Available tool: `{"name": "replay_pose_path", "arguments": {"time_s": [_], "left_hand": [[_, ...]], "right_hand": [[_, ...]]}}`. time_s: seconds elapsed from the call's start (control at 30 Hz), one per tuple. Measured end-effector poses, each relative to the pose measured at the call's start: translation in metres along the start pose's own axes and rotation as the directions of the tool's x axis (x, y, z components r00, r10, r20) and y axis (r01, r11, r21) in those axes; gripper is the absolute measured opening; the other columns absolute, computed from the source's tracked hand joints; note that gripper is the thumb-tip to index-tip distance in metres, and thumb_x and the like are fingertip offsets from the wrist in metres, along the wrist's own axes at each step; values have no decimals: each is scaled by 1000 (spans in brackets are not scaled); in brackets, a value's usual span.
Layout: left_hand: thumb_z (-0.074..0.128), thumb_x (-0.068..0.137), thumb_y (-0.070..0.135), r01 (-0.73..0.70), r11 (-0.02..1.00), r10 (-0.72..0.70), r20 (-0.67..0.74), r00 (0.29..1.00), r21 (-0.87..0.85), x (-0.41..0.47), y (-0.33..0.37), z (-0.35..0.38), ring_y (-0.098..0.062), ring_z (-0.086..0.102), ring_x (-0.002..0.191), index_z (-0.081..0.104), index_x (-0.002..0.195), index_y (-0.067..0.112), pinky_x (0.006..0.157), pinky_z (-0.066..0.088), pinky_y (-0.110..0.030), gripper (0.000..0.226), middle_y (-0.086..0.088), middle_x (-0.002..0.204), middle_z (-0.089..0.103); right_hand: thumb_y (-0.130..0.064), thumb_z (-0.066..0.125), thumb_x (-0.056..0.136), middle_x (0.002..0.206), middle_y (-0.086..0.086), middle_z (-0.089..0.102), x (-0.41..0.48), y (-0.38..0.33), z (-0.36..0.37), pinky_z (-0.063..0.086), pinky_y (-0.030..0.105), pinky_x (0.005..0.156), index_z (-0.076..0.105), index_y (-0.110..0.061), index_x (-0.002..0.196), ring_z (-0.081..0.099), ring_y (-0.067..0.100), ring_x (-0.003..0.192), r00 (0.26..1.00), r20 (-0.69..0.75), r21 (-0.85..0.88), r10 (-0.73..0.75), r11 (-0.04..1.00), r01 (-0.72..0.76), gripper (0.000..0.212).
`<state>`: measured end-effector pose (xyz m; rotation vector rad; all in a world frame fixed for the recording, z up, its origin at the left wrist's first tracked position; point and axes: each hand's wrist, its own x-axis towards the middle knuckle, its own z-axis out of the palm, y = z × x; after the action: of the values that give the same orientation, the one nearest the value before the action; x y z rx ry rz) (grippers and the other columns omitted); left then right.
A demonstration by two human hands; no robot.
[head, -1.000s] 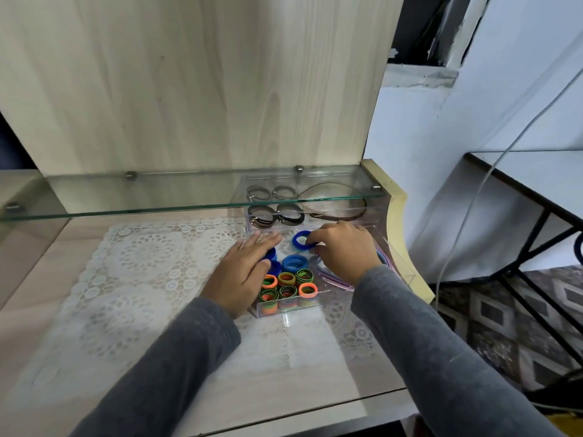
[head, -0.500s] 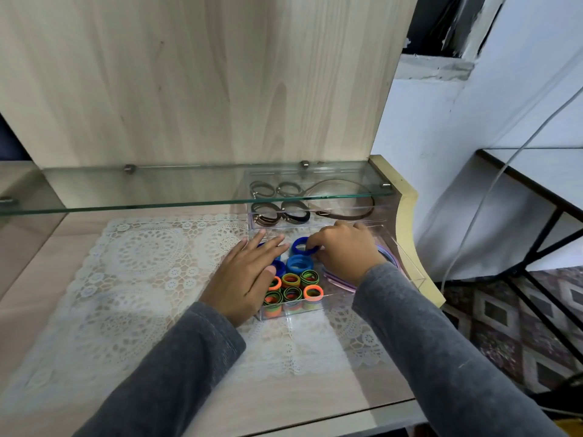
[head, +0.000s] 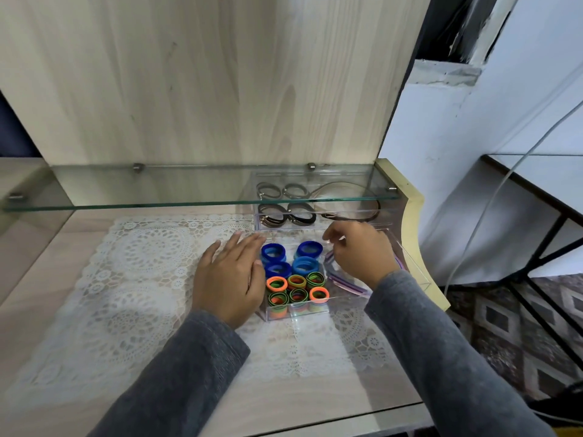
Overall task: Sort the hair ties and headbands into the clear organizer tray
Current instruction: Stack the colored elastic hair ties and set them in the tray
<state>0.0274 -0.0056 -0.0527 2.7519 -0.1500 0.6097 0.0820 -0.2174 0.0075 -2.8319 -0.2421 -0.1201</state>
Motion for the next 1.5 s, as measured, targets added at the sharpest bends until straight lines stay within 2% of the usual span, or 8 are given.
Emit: {"name": "replay_pose_path", "arguments": {"time_s": [0.13, 0.27, 0.8, 0.9, 1.0, 1.13, 1.3, 1.5], "left_hand": [[36, 85, 33, 75, 993, -79, 43, 996, 86, -4, -3, 1, -19, 48, 132, 53, 136, 23, 113, 27, -44, 55, 1, 134, 59], [35, 84, 37, 72, 990, -82, 86, 993, 119, -5, -3, 1, -18, 47, 133, 52, 138, 22, 115, 25, -43, 58, 0, 133, 60], [25, 84, 37, 79, 994, -91, 153, 984, 80, -4, -1, -3, -13, 34, 141, 36, 148, 25, 119, 15, -39, 66, 3, 145, 48], [32, 89, 33, 81, 994, -91, 152, 984, 72, -4, -2, -3, -14, 34, 141, 35, 148, 25, 118, 15, -39, 60, 2, 145, 49], [28, 85, 34, 80, 994, -89, 153, 984, 68, -5, -1, -4, -14, 35, 141, 36, 148, 26, 118, 15, -39, 64, 2, 145, 49], [32, 83, 33, 85, 995, -89, 95, 991, 47, -5, -1, -4, -17, 42, 136, 44, 143, 24, 116, 21, -40, 62, 2, 141, 53], [32, 80, 29, -11, 1000, 12, -37, 999, 28, -12, -1, -8, -20, 58, 121, 58, 128, 21, 105, 39, -47, 55, 3, 126, 64], [35, 87, 25, -187, 979, 180, -96, 979, -78, -23, 0, -13, -15, 53, 126, 60, 127, 21, 108, 34, -43, 47, 7, 132, 60]], "right_hand": [[-22, 51, 91, 116, -1, 63, -3, -5, 3, 40, 46, 100, 66, -27, 108, 53, 22, 109, 998, 56, -131, 35, 991, -27, 23], [-27, 55, 91, 121, 1, 59, -3, -15, 5, 36, 47, 100, 67, -25, 111, 48, 25, 116, 998, 58, -227, 34, 974, -20, 23], [-25, 51, 92, 121, 0, 60, -7, -29, 9, 37, 46, 100, 69, -27, 106, 48, 25, 116, 998, 31, -189, 61, 980, -54, 24], [-26, 50, 93, 123, 1, 59, -7, -30, 11, 36, 45, 100, 68, -26, 111, 48, 25, 118, 998, 44, -196, 51, 980, -42, 25], [-24, 49, 93, 124, 1, 58, -7, -33, 12, 36, 46, 100, 66, -27, 114, 47, 25, 119, 998, 49, -186, 41, 982, -31, 27], [-21, 52, 91, 124, -1, 58, -11, -28, 9, 35, 45, 101, 67, -30, 109, 45, 24, 120, 998, 39, -142, 51, 989, -45, 26], [-22, 56, 90, 122, -2, 57, -24, -18, 7, 34, 46, 104, 68, -32, 104, 44, 23, 120, 998, -3, -101, 61, 993, -61, 22], [-12, 52, 88, 115, -9, 58, -38, -11, 11, 31, 38, 94, 71, -31, 98, 40, 16, 112, 995, -96, 18, 33, 999, -32, 29]]}}
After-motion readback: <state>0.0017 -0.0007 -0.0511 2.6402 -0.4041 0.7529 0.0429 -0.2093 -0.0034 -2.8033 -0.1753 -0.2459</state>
